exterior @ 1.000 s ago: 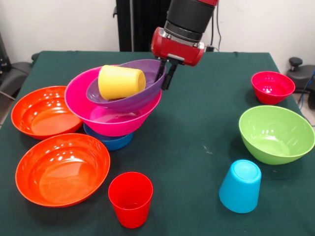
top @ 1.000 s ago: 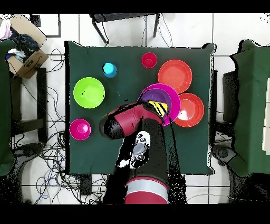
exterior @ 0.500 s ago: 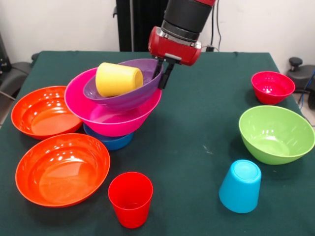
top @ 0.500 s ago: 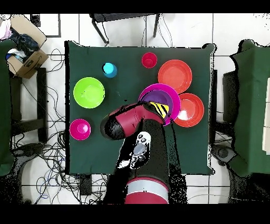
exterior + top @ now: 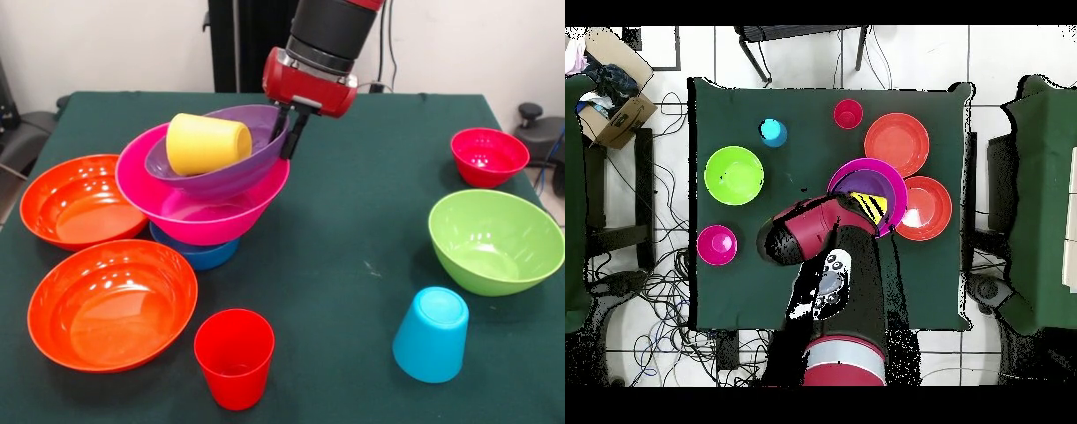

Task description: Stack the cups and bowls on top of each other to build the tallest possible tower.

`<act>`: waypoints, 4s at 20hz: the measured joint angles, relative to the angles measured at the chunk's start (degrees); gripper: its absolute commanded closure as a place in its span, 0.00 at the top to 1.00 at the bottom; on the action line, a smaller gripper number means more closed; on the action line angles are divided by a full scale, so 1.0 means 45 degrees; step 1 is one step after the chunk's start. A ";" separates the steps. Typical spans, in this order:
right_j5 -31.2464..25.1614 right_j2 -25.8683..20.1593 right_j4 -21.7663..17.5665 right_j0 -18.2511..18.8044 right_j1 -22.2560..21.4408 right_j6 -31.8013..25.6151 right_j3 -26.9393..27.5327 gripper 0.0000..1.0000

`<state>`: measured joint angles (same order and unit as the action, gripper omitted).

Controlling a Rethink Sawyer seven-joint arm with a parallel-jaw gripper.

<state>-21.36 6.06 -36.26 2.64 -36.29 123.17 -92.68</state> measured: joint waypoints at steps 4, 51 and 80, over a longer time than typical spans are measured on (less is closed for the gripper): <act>0.0000 0.0009 0.0000 0.0000 0.0000 0.0000 0.0000 0.00; -0.4650 -0.8147 0.2063 1.0114 -0.3407 -0.7370 -0.1247 1.00; -0.9023 -1.5474 0.0404 1.3675 -0.0996 -2.4562 -0.1473 1.00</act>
<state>-61.96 -63.57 -34.45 64.18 -40.77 12.64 -99.31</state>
